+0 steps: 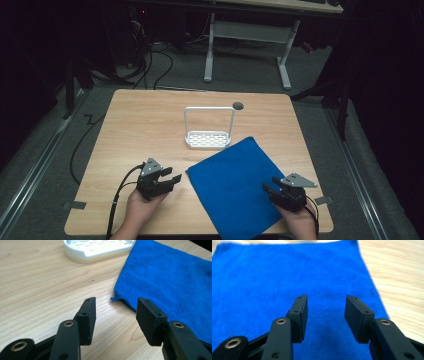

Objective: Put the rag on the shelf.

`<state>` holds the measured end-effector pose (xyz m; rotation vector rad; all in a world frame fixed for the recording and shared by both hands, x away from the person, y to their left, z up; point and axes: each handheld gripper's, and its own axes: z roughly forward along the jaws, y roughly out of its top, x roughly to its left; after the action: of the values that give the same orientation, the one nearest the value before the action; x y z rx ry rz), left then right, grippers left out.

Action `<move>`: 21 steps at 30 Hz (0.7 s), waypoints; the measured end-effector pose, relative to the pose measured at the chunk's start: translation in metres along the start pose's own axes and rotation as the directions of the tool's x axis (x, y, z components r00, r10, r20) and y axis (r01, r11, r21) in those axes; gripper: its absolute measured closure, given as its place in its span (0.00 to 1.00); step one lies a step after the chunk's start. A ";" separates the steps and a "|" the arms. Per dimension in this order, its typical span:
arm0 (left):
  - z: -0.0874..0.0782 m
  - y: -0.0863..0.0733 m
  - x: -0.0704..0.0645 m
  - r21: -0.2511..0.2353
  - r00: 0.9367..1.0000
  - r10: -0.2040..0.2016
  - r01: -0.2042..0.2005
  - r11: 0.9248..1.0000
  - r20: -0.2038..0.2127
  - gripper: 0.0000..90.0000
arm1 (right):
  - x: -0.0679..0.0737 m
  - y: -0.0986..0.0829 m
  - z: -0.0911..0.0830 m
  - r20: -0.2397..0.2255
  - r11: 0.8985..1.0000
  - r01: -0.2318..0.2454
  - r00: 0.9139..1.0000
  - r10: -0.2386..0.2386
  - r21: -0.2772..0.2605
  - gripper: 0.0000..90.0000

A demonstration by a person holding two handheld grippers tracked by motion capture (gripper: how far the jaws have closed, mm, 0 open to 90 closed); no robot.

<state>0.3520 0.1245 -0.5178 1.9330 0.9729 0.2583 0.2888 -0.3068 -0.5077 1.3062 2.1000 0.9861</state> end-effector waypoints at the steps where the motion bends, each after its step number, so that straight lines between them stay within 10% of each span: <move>1: 0.002 -0.001 -0.001 0.010 1.000 0.013 -0.013 1.000 -0.006 0.57 | -0.001 0.000 0.002 0.003 1.000 -0.002 1.000 0.002 -0.001 0.57; 14: 0.012 0.000 -0.018 0.041 0.998 0.053 -0.054 0.998 0.034 0.58 | -0.022 -0.005 0.004 -0.002 0.998 -0.061 0.998 0.061 -0.027 0.53; 21: 0.016 0.003 -0.050 0.053 0.984 0.087 -0.097 0.994 0.155 0.71 | -0.021 -0.003 0.005 -0.009 0.998 -0.061 0.998 0.061 -0.030 0.54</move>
<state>0.3286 0.0775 -0.5139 2.0236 0.7998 0.1323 0.2996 -0.3248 -0.5126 1.3609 2.0537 1.0465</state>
